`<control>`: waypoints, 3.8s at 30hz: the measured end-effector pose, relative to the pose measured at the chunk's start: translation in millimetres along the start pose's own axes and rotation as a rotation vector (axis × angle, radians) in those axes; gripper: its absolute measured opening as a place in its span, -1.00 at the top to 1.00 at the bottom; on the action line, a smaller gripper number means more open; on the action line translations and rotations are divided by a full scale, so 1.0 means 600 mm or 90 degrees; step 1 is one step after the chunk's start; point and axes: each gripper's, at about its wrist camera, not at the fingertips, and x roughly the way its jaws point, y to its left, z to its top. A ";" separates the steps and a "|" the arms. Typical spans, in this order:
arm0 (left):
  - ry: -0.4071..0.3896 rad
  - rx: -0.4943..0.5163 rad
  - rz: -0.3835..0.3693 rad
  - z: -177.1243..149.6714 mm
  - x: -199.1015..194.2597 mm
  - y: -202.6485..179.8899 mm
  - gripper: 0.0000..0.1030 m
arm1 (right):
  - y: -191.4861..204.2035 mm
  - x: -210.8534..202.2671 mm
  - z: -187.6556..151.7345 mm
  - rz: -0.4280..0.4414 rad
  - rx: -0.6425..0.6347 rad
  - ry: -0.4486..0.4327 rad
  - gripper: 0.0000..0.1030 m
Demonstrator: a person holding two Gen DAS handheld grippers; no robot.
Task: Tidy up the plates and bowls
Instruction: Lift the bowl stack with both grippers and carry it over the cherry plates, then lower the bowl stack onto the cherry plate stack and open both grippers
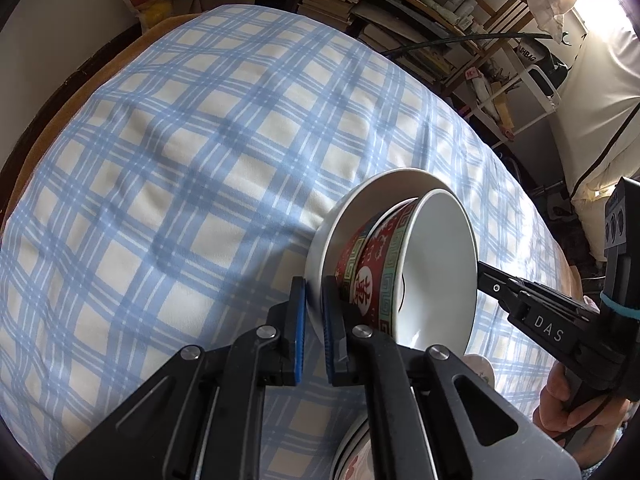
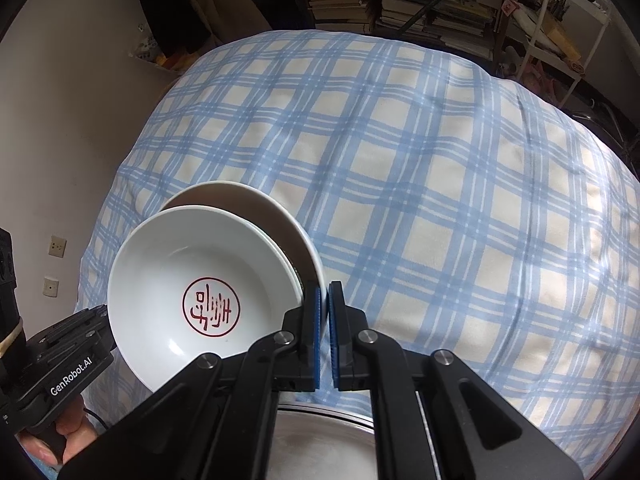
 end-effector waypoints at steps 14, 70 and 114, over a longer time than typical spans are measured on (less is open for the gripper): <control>0.002 0.021 0.006 0.010 -0.019 -0.019 0.89 | -0.003 -0.022 -0.005 0.003 0.025 -0.017 0.87; 0.015 0.099 0.037 -0.225 -0.093 -0.106 0.93 | -0.059 -0.132 -0.282 -0.010 0.112 -0.078 0.87; -0.138 0.189 0.141 -0.248 -0.149 -0.134 0.53 | -0.066 -0.150 -0.285 -0.025 0.080 -0.120 0.60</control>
